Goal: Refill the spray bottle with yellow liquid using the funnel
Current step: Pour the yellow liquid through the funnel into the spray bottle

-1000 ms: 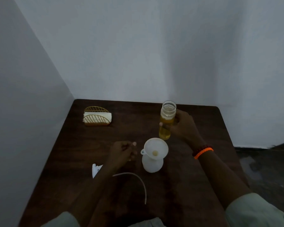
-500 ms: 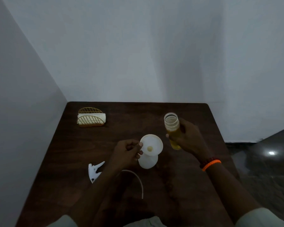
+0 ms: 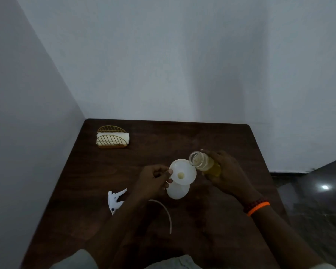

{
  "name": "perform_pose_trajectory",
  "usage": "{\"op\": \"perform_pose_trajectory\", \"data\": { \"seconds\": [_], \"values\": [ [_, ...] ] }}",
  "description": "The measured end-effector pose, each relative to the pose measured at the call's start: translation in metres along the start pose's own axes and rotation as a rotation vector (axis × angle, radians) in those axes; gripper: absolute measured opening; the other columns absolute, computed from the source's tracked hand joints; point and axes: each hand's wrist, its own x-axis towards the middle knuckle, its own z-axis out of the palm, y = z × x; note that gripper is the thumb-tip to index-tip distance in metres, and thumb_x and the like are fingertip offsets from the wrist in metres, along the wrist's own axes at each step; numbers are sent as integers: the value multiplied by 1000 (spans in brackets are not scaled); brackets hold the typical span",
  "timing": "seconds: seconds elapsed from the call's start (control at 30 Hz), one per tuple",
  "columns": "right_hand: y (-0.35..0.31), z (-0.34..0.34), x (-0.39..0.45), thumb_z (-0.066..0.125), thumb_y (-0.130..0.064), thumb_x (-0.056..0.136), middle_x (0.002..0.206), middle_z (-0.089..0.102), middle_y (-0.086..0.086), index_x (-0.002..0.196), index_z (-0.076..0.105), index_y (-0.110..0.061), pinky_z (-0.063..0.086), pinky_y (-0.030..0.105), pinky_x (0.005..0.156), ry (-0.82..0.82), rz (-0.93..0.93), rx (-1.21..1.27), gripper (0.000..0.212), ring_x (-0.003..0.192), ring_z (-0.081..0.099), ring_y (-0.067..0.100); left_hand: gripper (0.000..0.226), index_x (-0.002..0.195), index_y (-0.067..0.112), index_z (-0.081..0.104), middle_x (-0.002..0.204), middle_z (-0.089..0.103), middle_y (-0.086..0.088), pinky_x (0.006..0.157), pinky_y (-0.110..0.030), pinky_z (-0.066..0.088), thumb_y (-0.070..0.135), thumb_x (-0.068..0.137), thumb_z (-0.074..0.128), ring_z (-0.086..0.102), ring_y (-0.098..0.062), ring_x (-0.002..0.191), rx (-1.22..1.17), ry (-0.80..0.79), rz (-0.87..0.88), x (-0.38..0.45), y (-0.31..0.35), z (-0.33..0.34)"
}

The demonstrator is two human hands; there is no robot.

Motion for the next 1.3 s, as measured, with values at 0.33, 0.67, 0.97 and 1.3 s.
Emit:
{"op": "perform_pose_trajectory", "data": {
  "seconds": [0.33, 0.67, 0.97, 1.3],
  "values": [
    [-7, -5, -1, 69, -47, 80, 109, 40, -6, 145, 35, -48, 33, 38, 94, 12, -10, -251, 73, 102, 40, 10, 16, 103, 13, 73, 85, 77, -5, 66, -28, 58, 25, 94, 66, 73, -18, 76, 1, -3, 6, -1, 0, 0],
    [-20, -12, -1, 68, -41, 81, 107, 35, -6, 146, 38, -47, 21, 32, 86, 9, -24, -355, 72, 99, 29, 7, 15, 103, 15, 73, 82, 77, -4, 65, -29, 58, 24, 95, 65, 72, -14, 71, -10, 5, 1, 0, -3, 0],
    [-25, -13, 0, 63, -45, 81, 109, 39, -3, 145, 41, -46, 21, 33, 85, -5, -36, -394, 68, 100, 38, 14, 15, 105, 15, 72, 84, 77, -4, 63, -24, 57, 23, 96, 64, 71, -13, 71, 6, -5, 8, 1, -3, -2],
    [-24, -12, 3, 70, -42, 80, 110, 39, -2, 145, 41, -46, 18, 32, 85, -18, -33, -403, 71, 103, 40, 16, 15, 105, 16, 72, 85, 77, -4, 64, -25, 58, 24, 96, 63, 71, -12, 71, -4, -7, -6, 1, -4, -2]
  ]
}}
